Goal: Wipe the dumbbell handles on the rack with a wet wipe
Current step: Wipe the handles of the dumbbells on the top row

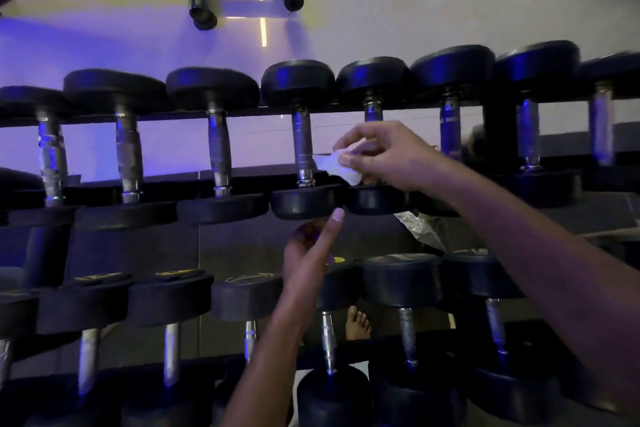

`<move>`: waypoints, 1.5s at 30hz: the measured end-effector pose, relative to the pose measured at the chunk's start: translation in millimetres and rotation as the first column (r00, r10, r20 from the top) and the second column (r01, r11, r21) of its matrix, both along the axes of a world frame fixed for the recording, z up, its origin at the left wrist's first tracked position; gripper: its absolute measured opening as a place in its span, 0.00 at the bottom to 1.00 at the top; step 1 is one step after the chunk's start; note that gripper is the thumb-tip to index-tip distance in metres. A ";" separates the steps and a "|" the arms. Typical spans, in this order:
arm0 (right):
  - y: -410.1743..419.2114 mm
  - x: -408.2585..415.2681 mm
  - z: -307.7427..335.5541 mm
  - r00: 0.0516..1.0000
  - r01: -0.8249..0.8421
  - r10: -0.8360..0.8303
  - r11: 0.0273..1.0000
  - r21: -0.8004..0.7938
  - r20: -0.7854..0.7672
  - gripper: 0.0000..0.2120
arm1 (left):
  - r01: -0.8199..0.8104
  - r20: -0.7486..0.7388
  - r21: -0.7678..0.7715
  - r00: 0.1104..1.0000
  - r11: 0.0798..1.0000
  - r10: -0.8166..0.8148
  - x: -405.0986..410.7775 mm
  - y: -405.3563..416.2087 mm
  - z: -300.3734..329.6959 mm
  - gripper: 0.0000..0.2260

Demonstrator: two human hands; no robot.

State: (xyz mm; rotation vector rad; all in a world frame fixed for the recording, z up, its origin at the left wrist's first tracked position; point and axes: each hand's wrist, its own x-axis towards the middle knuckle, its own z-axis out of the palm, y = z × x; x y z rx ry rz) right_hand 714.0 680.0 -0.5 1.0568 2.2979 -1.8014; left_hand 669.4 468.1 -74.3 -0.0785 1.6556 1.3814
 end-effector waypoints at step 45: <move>43.7 39.6 -17.2 0.875 -0.475 0.378 0.546 0.690 0.304 0.06 | -0.183 -0.042 0.087 0.982 0.979 0.187 64.8 62.6 -26.0 0.24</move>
